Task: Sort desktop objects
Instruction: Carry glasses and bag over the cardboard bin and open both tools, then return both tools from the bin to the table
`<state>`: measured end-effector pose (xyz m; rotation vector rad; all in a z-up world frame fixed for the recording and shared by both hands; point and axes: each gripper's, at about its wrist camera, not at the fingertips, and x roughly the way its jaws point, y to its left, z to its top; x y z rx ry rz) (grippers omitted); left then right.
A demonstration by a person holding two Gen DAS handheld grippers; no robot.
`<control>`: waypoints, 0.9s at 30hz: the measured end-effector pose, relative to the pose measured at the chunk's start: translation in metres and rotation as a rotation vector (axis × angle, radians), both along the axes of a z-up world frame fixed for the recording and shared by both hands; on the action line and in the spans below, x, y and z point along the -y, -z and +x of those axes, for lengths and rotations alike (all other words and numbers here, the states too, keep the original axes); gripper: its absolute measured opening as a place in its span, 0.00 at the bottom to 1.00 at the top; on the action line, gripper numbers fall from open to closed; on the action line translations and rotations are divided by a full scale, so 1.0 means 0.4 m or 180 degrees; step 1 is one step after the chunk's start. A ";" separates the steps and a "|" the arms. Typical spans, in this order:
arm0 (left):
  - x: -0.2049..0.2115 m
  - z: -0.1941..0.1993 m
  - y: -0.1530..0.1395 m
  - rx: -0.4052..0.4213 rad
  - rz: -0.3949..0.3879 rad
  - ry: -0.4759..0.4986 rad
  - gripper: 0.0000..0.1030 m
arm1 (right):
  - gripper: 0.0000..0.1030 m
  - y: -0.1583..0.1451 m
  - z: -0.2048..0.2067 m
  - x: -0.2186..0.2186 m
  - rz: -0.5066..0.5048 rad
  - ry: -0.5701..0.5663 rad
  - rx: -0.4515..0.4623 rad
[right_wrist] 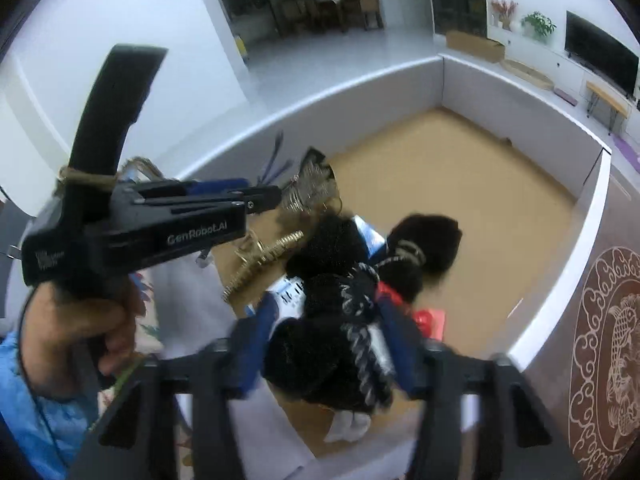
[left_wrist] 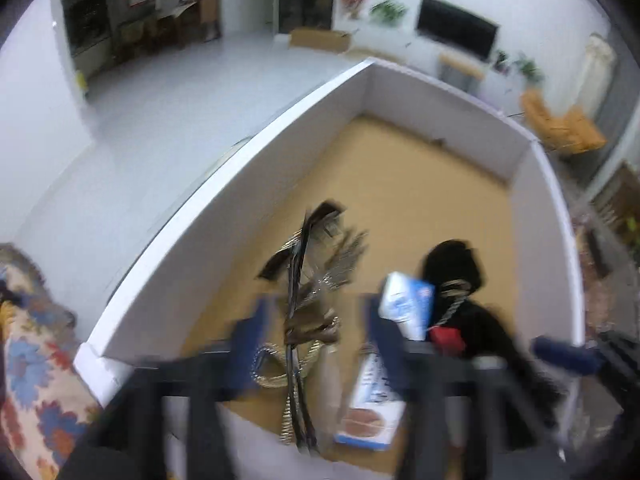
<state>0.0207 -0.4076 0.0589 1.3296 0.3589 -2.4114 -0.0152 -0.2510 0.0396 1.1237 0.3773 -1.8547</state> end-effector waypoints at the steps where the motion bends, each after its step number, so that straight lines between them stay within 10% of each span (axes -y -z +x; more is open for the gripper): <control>1: 0.002 0.000 0.004 0.0016 -0.0013 -0.0045 0.99 | 0.86 0.000 0.002 0.004 0.0033 0.0039 -0.0046; 16: -0.077 0.125 -0.178 -0.0794 -0.0426 -0.0287 0.99 | 1.00 -0.131 -0.071 -0.404 -0.0480 0.0900 -0.0889; 27: -0.534 0.053 -0.341 -0.1238 -0.0077 0.1161 1.00 | 1.00 0.139 -0.214 -0.964 0.0529 0.2172 -0.0753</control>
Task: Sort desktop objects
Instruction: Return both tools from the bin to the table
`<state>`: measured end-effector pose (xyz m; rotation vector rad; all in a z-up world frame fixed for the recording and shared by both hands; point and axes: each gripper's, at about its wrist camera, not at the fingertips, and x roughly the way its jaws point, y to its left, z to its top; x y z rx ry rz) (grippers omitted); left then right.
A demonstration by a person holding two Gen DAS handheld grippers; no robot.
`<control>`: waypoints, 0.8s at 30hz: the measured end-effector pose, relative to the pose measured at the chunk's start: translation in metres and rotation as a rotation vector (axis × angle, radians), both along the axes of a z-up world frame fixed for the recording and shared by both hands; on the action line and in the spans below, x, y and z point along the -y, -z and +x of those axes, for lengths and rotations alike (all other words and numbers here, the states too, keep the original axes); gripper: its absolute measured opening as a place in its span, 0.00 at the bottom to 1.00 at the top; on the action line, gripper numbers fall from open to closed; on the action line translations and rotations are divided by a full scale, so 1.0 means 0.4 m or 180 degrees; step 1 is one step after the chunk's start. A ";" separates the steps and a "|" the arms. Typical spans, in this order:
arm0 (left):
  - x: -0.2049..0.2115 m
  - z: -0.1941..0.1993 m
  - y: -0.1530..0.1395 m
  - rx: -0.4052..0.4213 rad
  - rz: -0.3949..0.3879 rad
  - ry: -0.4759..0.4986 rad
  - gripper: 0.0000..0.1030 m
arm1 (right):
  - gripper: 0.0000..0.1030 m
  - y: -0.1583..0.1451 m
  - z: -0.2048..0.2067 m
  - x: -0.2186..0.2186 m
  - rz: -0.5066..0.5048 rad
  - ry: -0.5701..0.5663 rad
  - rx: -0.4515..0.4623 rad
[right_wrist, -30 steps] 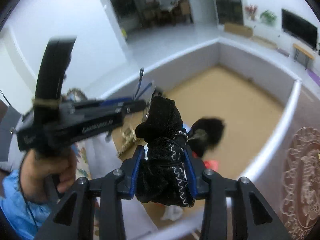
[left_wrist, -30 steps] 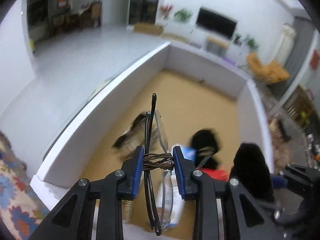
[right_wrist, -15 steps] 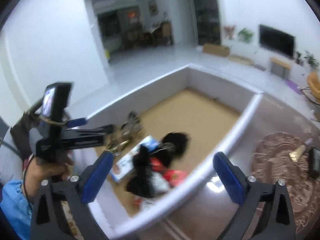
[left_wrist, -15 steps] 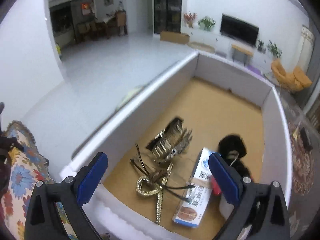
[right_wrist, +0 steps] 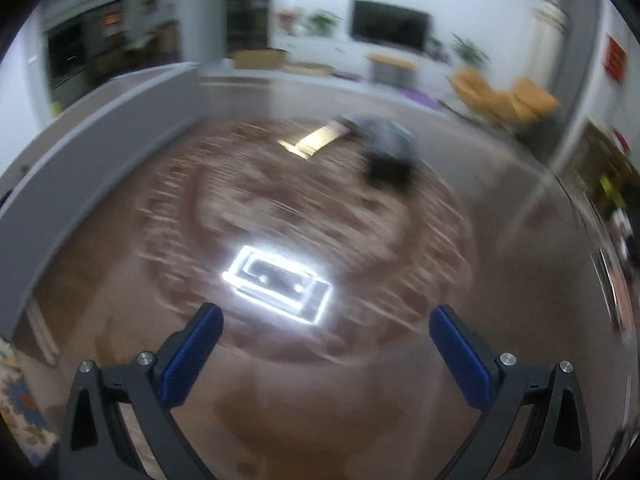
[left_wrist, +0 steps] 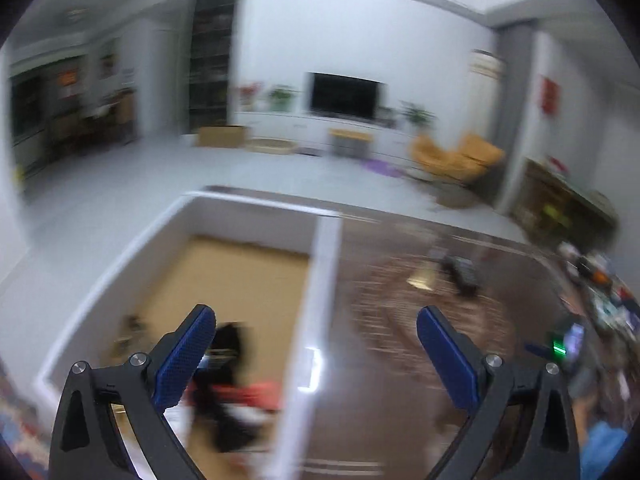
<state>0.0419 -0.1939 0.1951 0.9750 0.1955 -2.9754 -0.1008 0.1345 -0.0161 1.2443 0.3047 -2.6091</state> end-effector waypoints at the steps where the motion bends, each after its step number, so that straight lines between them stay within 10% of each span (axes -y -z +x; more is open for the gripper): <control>1: -0.055 -0.013 0.004 0.0041 0.0040 0.0173 1.00 | 1.00 0.004 -0.002 -0.036 -0.0010 0.0070 0.0024; 9: -0.311 -0.156 0.254 0.0774 -0.0027 0.0662 1.00 | 1.00 0.035 -0.040 -0.164 -0.0271 0.0337 0.0168; 15: -0.308 -0.316 0.473 0.1248 -0.0091 0.0584 1.00 | 1.00 0.080 -0.107 -0.139 -0.0195 0.0277 0.0329; 24: -0.360 -0.429 0.564 0.1182 -0.0541 0.0837 1.00 | 1.00 0.084 -0.263 -0.063 -0.0145 0.0183 0.0307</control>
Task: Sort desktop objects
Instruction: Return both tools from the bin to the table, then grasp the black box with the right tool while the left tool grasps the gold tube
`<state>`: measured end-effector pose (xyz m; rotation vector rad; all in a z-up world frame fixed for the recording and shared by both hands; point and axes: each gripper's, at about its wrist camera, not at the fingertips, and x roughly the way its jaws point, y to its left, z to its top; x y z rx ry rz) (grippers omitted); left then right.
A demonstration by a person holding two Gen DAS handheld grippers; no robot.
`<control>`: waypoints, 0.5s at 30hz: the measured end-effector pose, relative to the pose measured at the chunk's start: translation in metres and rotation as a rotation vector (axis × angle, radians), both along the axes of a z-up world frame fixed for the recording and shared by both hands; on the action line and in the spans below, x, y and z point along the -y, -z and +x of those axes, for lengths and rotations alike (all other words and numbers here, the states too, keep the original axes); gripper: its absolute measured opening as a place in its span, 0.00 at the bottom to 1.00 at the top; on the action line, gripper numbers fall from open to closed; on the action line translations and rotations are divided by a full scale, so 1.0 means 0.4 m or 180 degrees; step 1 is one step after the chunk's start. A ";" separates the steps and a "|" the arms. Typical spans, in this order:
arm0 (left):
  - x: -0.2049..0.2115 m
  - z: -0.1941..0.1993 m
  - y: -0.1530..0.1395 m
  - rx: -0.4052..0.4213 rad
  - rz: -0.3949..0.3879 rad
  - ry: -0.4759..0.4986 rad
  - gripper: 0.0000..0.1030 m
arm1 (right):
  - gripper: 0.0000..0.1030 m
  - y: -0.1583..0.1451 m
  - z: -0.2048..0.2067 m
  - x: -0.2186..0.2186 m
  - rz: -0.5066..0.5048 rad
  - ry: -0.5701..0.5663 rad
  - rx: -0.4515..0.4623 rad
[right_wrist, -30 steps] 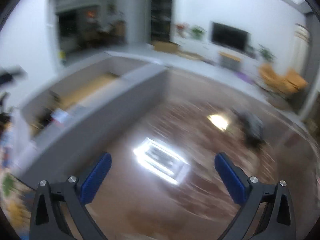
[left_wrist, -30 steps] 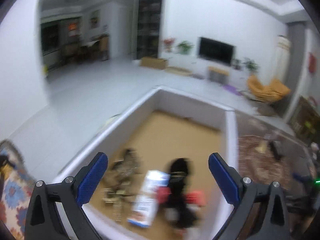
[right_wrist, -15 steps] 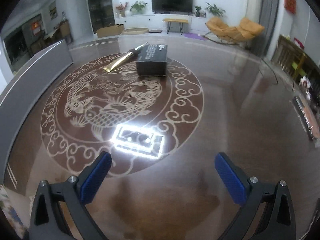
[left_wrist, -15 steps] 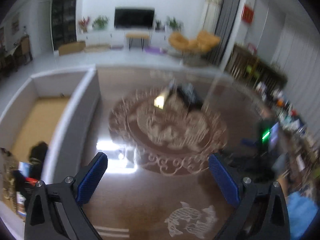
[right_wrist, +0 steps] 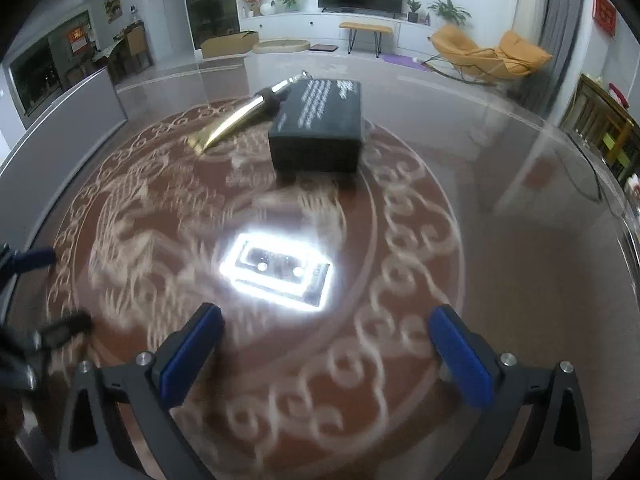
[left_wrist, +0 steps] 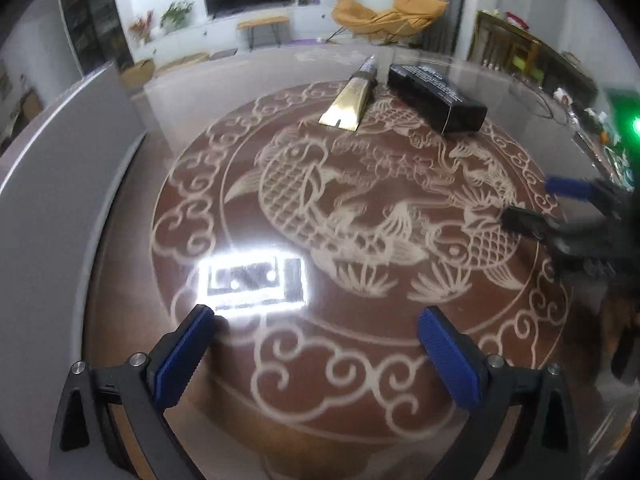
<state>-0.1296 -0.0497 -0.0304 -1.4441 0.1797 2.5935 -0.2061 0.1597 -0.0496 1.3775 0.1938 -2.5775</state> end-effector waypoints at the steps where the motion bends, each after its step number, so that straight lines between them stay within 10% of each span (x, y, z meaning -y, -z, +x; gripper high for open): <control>1: 0.004 -0.003 -0.003 -0.0009 0.0008 0.0008 1.00 | 1.00 -0.001 -0.019 0.008 -0.0002 0.0007 -0.0007; 15: 0.021 0.008 0.009 -0.0129 0.0093 -0.0012 1.00 | 1.00 -0.007 -0.276 0.162 -0.0018 0.0132 -0.0060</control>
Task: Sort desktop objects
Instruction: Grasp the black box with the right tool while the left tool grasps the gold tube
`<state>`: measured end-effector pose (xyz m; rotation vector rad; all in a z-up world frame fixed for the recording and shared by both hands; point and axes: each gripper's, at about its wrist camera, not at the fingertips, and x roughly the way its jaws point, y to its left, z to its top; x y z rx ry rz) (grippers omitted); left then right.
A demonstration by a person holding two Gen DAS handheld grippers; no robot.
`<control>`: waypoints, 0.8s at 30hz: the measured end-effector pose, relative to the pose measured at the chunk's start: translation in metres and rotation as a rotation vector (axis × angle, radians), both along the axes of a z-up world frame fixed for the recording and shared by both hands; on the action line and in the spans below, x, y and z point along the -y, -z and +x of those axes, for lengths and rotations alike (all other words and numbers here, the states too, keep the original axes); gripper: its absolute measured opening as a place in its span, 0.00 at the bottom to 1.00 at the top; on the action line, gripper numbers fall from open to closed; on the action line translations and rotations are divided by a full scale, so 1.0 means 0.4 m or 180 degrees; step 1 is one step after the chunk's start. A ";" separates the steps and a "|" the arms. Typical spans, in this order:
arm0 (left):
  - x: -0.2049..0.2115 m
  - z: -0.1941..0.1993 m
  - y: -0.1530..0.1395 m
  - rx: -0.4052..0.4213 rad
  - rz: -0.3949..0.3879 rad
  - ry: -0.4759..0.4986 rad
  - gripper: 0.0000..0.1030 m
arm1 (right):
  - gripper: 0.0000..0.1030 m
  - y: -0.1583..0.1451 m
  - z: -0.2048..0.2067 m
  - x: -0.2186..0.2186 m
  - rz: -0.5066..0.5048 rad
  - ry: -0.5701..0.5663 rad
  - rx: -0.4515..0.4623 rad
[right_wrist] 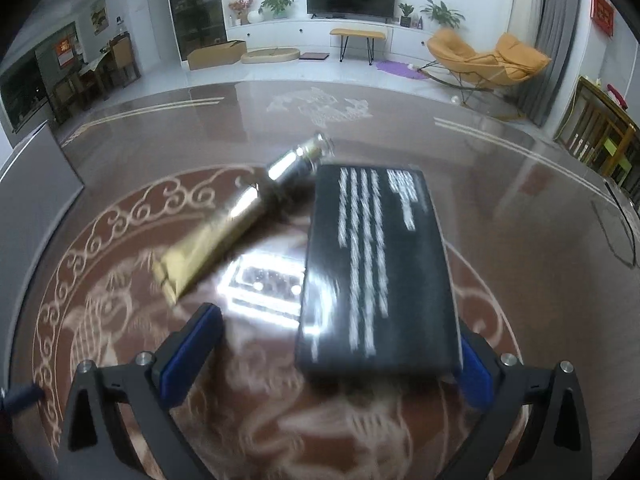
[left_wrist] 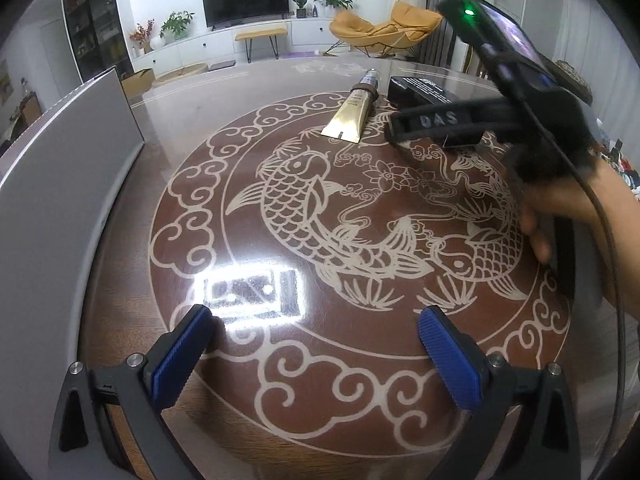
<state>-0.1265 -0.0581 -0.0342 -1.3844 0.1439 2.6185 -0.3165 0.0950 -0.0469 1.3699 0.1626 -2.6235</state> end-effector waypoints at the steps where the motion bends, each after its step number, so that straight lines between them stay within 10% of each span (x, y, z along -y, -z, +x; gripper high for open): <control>1: 0.000 -0.001 0.000 0.0001 0.0000 0.0002 1.00 | 1.00 0.000 -0.009 0.003 -0.0002 -0.0032 -0.0007; 6: -0.001 -0.001 -0.001 0.0001 0.0002 0.0000 1.00 | 0.57 -0.018 -0.019 -0.025 -0.0045 -0.0111 -0.0179; 24: -0.068 -0.206 -0.010 0.0071 -0.0019 0.0332 1.00 | 0.58 -0.012 0.259 -0.213 -0.0037 -0.0057 -0.0199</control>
